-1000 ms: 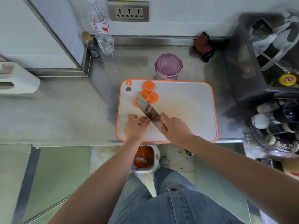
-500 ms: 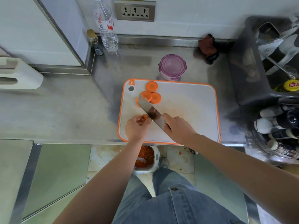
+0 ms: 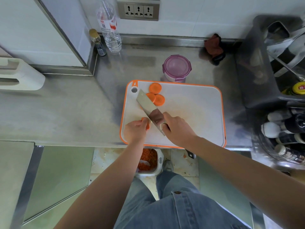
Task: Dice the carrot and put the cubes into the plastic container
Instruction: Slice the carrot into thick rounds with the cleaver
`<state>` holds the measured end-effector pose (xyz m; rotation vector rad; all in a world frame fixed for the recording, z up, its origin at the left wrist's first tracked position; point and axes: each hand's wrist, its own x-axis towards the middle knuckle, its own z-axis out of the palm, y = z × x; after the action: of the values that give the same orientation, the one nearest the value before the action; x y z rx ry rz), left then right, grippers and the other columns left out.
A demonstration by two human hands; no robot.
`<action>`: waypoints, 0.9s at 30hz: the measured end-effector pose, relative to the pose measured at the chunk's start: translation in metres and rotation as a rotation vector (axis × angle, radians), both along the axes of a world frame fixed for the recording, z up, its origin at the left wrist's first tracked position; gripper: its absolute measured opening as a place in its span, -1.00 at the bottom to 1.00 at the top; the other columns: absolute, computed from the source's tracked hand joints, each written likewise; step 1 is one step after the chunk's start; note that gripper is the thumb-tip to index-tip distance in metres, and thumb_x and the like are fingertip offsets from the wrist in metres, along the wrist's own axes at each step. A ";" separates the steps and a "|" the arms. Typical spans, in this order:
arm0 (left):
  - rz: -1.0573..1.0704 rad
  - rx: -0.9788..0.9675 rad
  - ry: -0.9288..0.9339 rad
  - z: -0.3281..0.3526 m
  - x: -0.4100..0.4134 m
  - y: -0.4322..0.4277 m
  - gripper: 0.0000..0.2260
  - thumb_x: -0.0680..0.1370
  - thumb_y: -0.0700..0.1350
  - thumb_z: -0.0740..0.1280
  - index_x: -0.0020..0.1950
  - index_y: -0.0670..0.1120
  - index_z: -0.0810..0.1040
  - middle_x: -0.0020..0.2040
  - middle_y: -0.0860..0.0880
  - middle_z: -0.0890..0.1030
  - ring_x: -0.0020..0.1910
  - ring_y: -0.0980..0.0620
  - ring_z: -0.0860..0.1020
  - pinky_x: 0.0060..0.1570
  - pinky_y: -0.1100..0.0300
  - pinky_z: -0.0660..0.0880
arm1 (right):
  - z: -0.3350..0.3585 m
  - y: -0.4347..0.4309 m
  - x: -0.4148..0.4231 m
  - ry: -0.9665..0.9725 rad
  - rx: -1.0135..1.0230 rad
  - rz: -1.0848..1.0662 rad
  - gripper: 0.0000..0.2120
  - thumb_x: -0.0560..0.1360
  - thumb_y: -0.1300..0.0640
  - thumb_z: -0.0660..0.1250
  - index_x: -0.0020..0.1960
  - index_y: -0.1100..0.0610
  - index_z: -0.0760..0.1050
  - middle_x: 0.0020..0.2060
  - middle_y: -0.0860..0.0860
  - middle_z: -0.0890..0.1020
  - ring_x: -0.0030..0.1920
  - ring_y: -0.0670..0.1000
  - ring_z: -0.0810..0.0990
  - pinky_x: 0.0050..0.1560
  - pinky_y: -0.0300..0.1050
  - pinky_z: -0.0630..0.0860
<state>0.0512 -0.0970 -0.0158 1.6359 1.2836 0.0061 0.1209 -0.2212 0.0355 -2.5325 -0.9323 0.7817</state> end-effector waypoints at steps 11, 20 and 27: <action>0.074 -0.013 -0.010 -0.005 0.002 -0.002 -0.76 0.54 0.05 0.38 -0.02 -0.09 0.70 -0.07 -0.06 0.71 -0.10 -0.02 0.64 -0.07 0.15 0.53 | 0.013 0.004 -0.004 0.051 -0.058 0.012 -0.89 0.59 0.20 0.10 -0.07 0.12 0.17 -0.39 0.03 0.33 -0.41 -0.01 0.30 -0.44 -0.13 0.16; 0.053 0.010 -0.002 -0.002 0.004 -0.003 -0.75 0.53 0.05 0.36 -0.05 -0.12 0.71 -0.11 -0.07 0.71 -0.12 -0.03 0.64 -0.19 0.23 0.44 | 0.015 0.000 -0.001 0.024 -0.109 0.019 -0.93 0.60 0.18 0.08 -0.03 0.11 0.19 -0.37 0.02 0.35 -0.35 0.03 0.37 -0.44 -0.14 0.17; 0.047 0.022 -0.009 -0.001 0.004 -0.005 -0.74 0.55 0.02 0.35 -0.25 -0.09 0.67 -0.27 -0.06 0.67 -0.25 -0.02 0.61 -0.34 0.27 0.39 | 0.014 0.000 0.000 0.062 -0.110 0.034 -0.92 0.60 0.18 0.09 -0.03 0.10 0.18 -0.37 0.01 0.34 -0.39 -0.04 0.32 -0.43 -0.16 0.17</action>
<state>0.0554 -0.1016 -0.0164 1.6221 1.3190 0.0567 0.1205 -0.2209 0.0500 -2.5754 -0.9383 0.9400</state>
